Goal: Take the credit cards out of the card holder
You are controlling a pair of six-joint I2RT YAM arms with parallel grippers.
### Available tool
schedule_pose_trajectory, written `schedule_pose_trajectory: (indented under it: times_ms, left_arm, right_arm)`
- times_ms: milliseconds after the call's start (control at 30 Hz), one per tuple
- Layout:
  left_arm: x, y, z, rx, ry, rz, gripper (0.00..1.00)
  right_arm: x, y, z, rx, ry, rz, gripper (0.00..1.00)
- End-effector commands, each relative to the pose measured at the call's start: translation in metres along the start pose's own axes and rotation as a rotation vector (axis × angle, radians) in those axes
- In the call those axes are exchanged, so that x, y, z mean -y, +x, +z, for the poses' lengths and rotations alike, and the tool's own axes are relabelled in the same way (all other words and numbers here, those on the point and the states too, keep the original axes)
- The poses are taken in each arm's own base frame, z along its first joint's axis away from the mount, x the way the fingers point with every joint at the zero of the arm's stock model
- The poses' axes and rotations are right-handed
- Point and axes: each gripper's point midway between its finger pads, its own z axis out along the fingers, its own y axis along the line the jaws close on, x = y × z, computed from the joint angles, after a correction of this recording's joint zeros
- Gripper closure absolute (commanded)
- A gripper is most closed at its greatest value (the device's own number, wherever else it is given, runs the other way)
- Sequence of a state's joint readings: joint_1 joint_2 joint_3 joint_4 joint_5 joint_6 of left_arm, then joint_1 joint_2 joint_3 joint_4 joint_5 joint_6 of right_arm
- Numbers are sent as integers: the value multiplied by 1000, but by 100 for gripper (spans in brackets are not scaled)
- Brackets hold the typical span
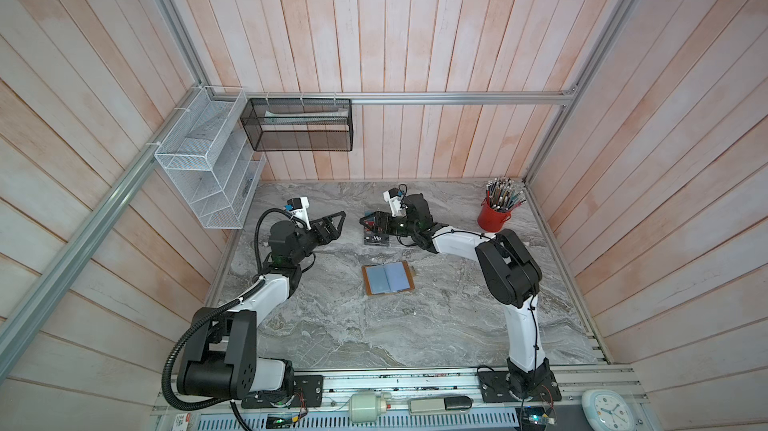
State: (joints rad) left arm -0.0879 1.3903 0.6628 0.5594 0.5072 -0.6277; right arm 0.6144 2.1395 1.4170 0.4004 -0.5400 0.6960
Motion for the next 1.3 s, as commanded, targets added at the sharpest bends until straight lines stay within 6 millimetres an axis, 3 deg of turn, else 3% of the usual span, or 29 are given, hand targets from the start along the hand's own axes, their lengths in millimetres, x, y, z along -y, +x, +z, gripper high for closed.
schedule_pose_trajectory:
  times_ms: [0,133,333,567,767,933,1067,1267]
  left_arm:
    - [3,-1,6,-75,-2,6,0]
    - [7,-2,1,-81,-12,5,0]
    - [22,7,-13,-108,-10,10,0]
    - [51,37,-30,-165,37,-6,0]
    - [63,72,-40,-226,105,-243,0]
    - [72,103,-35,-294,150,-405,0]
    - [80,114,-27,-321,169,-480,0]
    - [85,137,-11,-404,145,-539,0]
  right_arm:
    - [-11,-1,-5,-5,-23,-24,2]
    - [-24,1,-23,7,-25,-40,2]
    - [-37,21,-65,14,1,-44,2]
    - [-42,73,-115,-50,60,-22,2]
    - [-40,122,-150,-101,64,75,2]
    - [-44,157,-156,-147,29,111,2]
    - [-43,176,-150,-181,19,116,2]
    - [-45,179,-147,-166,13,108,2]
